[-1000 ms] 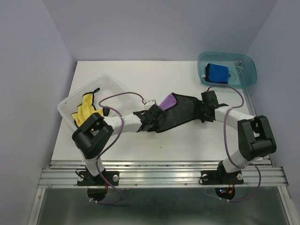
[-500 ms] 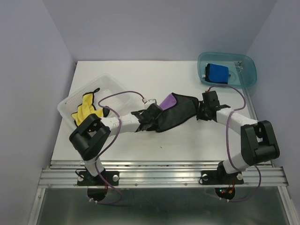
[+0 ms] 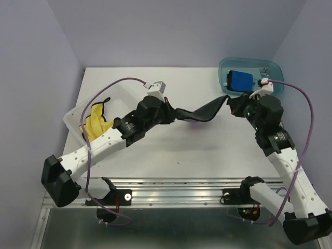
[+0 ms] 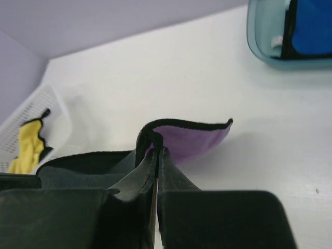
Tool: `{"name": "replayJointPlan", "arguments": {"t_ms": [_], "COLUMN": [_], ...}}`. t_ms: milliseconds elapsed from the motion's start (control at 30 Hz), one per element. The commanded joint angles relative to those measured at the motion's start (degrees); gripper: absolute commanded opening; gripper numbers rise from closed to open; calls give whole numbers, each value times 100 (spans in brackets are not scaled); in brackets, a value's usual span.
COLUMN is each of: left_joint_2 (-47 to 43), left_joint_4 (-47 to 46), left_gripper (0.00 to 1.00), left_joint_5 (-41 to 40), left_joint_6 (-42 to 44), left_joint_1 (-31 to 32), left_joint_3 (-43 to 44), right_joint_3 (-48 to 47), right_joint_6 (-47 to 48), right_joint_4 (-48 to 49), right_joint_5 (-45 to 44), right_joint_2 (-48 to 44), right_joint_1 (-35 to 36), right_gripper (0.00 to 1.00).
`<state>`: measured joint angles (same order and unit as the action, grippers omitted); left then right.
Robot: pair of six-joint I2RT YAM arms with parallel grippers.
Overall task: Fold and stack the towels
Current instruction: Flatten out the crumpled towel
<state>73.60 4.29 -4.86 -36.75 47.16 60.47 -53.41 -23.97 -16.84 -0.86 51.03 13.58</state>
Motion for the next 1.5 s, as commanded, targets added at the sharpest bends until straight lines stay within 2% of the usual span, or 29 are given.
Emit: {"name": "replayJointPlan", "arguments": {"t_ms": [0,133,233,300,333,367,400,500,633,700,767,867,967,1000,1033,1100,1133,1233,1467], "left_joint_2": [-504,-698,-436,-155,186,363,513,1023,1822,1912,1868,1763,1562,1500,1377,1289,1201,1052,849], "left_joint_4": [-289,-289,-88,27,158,177,186,247,1000,1091,977,767,146,-58,-365,-568,-718,-868,-930], "left_gripper": [0,0,0,0,0,0,0,0,0,0,0,0,0,0,0,0,0,0,0], "left_joint_5": [30,-330,-542,-367,78,326,459,232,312,232,275,459,1177,1320,1460,1479,1392,1243,1119], "left_joint_6": [300,318,266,204,99,89,89,247,379,379,388,449,564,547,433,310,248,-42,-701], "left_joint_1": [-13,-22,-197,-486,-880,-884,-1153,-1375,-1657,-1727,-1806,-1824,-1815,-1807,-1798,-1780,-1754,-1571,-1024], "left_joint_3": [535,738,1036,1378,1511,1642,1913,2406,3889,4165,4140,3719,2649,1923,1568,891,270,-777,-2056], "right_joint_3": [-783,-1128,-1294,-1461,-1680,-1804,-1944,-2620,-3490,-3851,-3809,-3248,-2203,-1913,-1249,-639,-105,496,1754], "right_joint_6": [41,76,111,146,173,199,234,383,568,630,656,587,377,279,78,-125,-213,-477,-784], "right_joint_4": [-38,-170,-188,-249,-232,-206,-153,-48,-55,-118,-56,-4,75,76,93,128,94,-230,-1066], "right_joint_5": [289,113,-571,-914,-1159,-1266,-1345,-1381,-1504,-1504,-1452,-1443,-1391,-1338,-1224,-1075,-874,-522,393], "right_joint_2": [-426,-392,-59,475,661,881,1248,1725,2349,2596,2579,2308,2018,1799,1710,1490,1307,859,66], "right_joint_1": [22,21,30,21,21,21,21,21,-31,-84,-93,-102,-102,-102,-102,-102,-102,-102,-102], "right_gripper": [1,1,1,1,1,1,1,1,1,1,1,1,1,1,1,1,1,1,1]}}
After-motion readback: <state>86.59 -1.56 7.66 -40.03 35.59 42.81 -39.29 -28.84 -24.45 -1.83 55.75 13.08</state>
